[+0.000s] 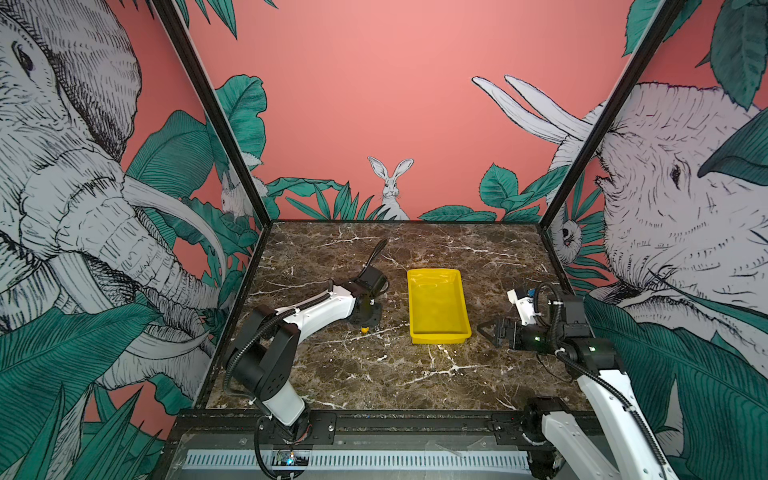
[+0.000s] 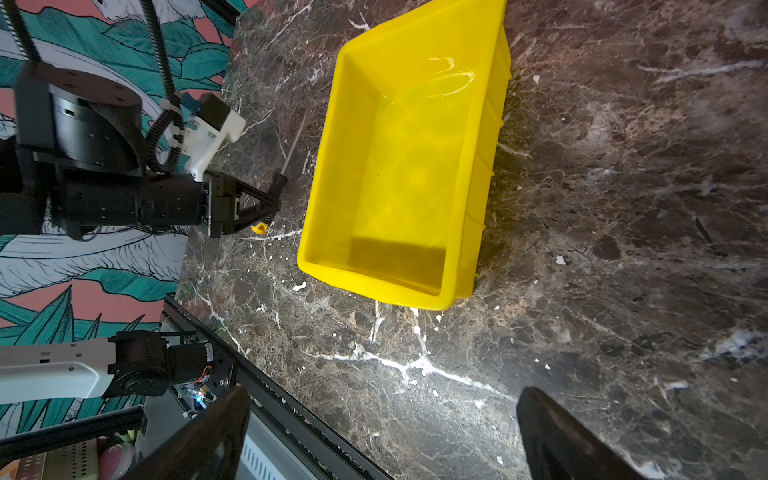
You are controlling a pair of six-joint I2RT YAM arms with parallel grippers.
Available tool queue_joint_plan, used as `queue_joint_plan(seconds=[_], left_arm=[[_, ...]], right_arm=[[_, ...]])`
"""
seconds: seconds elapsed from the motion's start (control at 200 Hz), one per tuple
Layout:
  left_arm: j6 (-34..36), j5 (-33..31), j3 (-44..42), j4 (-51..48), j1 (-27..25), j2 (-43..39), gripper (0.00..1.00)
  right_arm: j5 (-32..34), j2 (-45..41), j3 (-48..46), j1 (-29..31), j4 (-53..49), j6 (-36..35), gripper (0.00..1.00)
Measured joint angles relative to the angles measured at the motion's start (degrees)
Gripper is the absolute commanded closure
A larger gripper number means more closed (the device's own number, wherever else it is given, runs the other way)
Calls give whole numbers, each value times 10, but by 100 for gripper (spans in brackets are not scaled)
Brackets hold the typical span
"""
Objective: Put the screwdriver in the bin
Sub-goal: 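Lift the screwdriver with the left gripper and carry it over the yellow bin, then lower the screwdriver into the bin and open the left gripper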
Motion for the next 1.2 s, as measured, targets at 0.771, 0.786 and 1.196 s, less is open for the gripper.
queue_joint_plan(seconds=[0.771, 0.786, 1.196], left_arm=[[-11, 46, 253, -8, -152, 136, 100], [-12, 47, 253, -8, -153, 142, 100], [-32, 96, 271, 20, -166, 226, 92]], right_arm=[[15, -37, -9, 0, -4, 0, 0], [15, -39, -9, 0, -4, 0, 0], [29, -55, -17, 0, -3, 5, 0]])
